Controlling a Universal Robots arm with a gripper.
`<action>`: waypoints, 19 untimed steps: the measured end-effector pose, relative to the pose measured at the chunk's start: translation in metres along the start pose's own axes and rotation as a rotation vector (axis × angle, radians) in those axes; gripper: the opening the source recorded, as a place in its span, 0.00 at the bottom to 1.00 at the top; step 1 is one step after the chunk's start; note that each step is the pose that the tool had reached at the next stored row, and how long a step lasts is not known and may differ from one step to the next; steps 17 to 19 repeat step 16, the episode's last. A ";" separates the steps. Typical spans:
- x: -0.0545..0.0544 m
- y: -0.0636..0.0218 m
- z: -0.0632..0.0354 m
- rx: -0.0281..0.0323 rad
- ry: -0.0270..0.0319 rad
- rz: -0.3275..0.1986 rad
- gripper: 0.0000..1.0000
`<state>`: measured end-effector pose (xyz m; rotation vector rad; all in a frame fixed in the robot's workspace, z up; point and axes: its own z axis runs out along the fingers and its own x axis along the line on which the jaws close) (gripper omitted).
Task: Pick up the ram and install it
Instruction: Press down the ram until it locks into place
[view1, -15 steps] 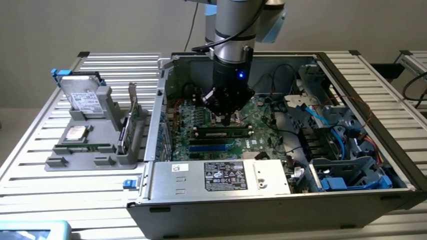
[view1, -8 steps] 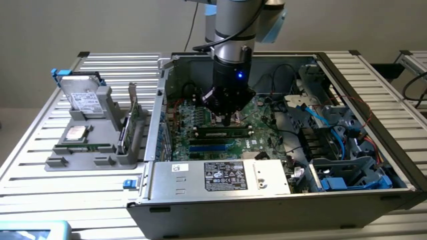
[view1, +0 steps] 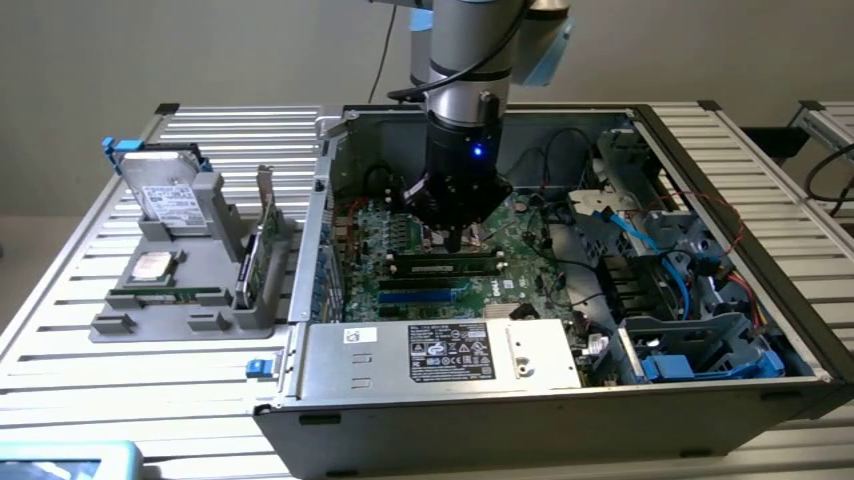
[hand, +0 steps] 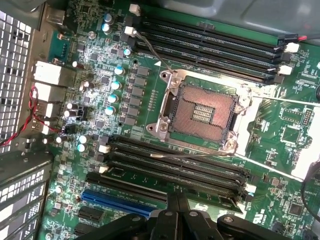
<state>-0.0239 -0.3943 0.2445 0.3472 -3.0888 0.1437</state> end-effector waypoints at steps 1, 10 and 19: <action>0.000 0.0000 0.0000 0.0000 0.0001 0.010 0.11; 0.000 -0.0001 0.0000 -0.0005 0.0017 0.079 0.11; 0.000 0.0000 -0.0001 0.0002 0.0017 0.083 0.11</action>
